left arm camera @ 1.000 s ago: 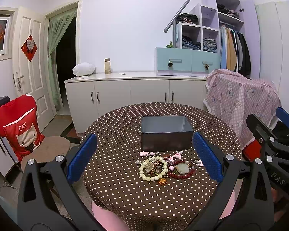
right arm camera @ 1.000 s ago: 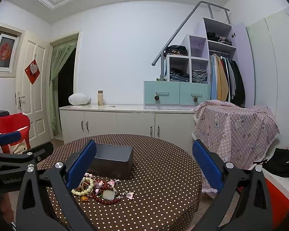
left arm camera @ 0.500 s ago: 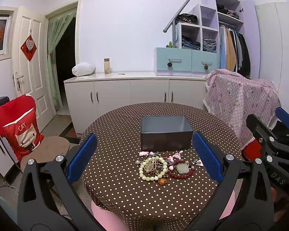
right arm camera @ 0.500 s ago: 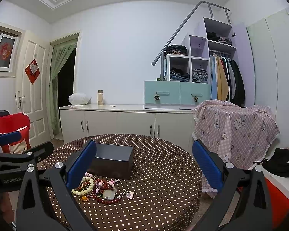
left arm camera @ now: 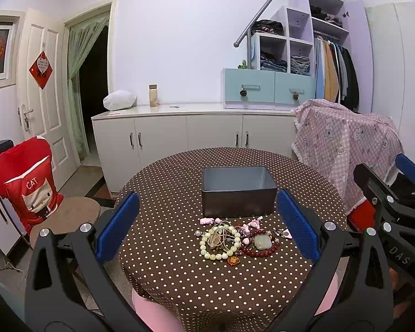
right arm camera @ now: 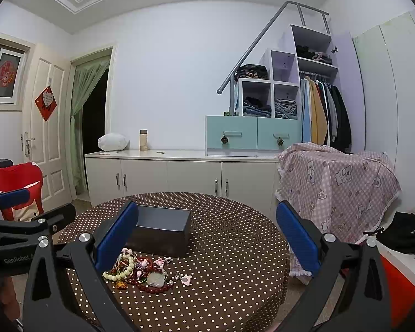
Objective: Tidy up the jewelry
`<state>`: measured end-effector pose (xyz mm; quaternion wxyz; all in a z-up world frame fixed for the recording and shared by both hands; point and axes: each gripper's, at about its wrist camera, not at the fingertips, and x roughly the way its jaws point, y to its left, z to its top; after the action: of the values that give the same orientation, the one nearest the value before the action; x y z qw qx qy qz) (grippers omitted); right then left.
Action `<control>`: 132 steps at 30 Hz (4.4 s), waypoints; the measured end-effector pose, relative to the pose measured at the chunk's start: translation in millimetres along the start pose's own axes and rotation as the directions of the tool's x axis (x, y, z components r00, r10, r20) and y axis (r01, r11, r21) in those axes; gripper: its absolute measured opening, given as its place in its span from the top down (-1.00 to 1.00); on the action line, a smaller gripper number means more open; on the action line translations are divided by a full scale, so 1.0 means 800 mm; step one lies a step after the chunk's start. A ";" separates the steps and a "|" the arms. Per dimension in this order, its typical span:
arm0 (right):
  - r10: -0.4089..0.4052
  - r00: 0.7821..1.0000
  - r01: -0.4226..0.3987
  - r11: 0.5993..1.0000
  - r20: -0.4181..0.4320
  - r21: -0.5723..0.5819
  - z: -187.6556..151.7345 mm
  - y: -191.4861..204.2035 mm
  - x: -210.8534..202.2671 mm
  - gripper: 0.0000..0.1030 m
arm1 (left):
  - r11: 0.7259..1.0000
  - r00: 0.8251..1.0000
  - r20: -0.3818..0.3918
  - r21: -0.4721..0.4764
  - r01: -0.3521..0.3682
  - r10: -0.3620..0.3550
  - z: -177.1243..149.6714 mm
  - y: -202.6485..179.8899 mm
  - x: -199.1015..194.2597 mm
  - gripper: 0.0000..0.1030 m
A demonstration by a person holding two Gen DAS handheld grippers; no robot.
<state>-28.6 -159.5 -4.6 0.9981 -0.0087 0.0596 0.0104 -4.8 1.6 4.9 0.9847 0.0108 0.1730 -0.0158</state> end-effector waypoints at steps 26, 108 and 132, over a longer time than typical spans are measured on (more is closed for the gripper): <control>0.003 0.988 -0.004 1.000 -0.155 -0.010 -0.043 0.000 0.046 -0.87 | 0.998 0.975 -0.214 -0.019 -0.064 0.058 -0.051 0.039 0.071 -0.88; 0.204 0.889 -0.180 0.979 -0.411 0.097 -0.090 0.015 0.141 0.89 | 0.953 0.932 -0.270 -0.246 0.176 -0.241 -0.114 0.097 0.160 -0.38; 0.190 0.932 -0.184 0.982 -0.309 0.048 -0.043 0.011 0.135 0.89 | 0.989 0.950 -0.278 -0.018 0.146 -0.145 -0.042 0.067 0.155 0.82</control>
<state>74.4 -149.1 -51.6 0.9706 0.0045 0.2172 0.1034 102.3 52.7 -68.2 0.9468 0.0014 0.3099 -0.0867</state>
